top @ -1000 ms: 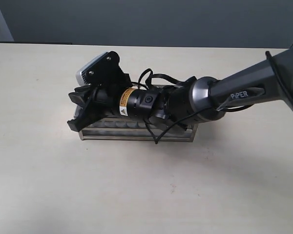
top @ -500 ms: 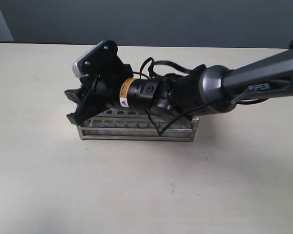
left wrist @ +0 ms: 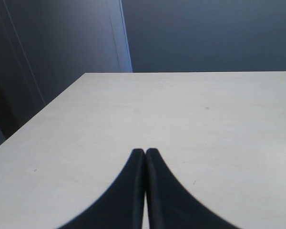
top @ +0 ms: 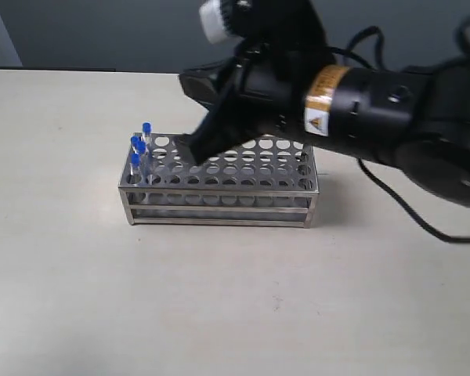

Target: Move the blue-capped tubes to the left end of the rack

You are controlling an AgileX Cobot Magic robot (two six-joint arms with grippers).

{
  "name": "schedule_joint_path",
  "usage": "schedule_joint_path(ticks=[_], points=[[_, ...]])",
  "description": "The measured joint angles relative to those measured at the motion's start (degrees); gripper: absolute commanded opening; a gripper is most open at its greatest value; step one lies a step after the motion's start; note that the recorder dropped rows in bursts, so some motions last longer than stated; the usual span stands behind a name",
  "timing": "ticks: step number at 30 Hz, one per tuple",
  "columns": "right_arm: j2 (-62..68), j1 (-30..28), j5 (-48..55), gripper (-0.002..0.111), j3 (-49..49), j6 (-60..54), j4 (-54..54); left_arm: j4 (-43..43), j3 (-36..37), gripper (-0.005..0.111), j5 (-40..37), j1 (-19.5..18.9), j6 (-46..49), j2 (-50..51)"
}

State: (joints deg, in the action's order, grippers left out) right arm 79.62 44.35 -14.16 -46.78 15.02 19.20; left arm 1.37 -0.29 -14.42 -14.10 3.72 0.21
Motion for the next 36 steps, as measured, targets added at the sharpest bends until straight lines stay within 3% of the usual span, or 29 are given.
schedule_joint_path(ticks=[4,10,15,19,21,27,29,36], points=[[-9.1,-2.8,0.5,0.000,9.5,-5.1,-11.3,0.0,0.0,0.000,0.0,0.0,0.0,0.0],[-16.8,-4.6,11.6,0.000,16.2,-6.5,-21.3,0.0,0.0,0.000,0.0,0.0,0.0,0.0],[-17.6,-4.7,16.5,0.000,16.5,-7.1,-22.1,0.0,0.0,0.000,0.0,0.0,0.0,0.0],[-20.0,-5.4,15.8,0.000,16.5,-12.3,-12.2,0.0,0.0,0.000,0.0,0.0,0.0,0.0],[-25.2,-9.2,18.3,0.000,16.5,-12.6,-10.5,0.0,0.0,0.000,0.0,0.0,0.0,0.0],[-56.8,-31.7,32.7,0.000,19.7,-12.7,-8.6,0.0,0.0,0.000,0.0,0.0,0.0,0.0],[-65.2,-36.0,34.3,0.000,23.2,-12.9,-7.8,0.0,0.0,0.000,0.0,0.0,0.0,0.0],[-74.9,-38.1,37.4,0.000,31.0,-12.8,-7.8,0.0,0.0,0.000,0.0,0.0,0.0,0.0]])
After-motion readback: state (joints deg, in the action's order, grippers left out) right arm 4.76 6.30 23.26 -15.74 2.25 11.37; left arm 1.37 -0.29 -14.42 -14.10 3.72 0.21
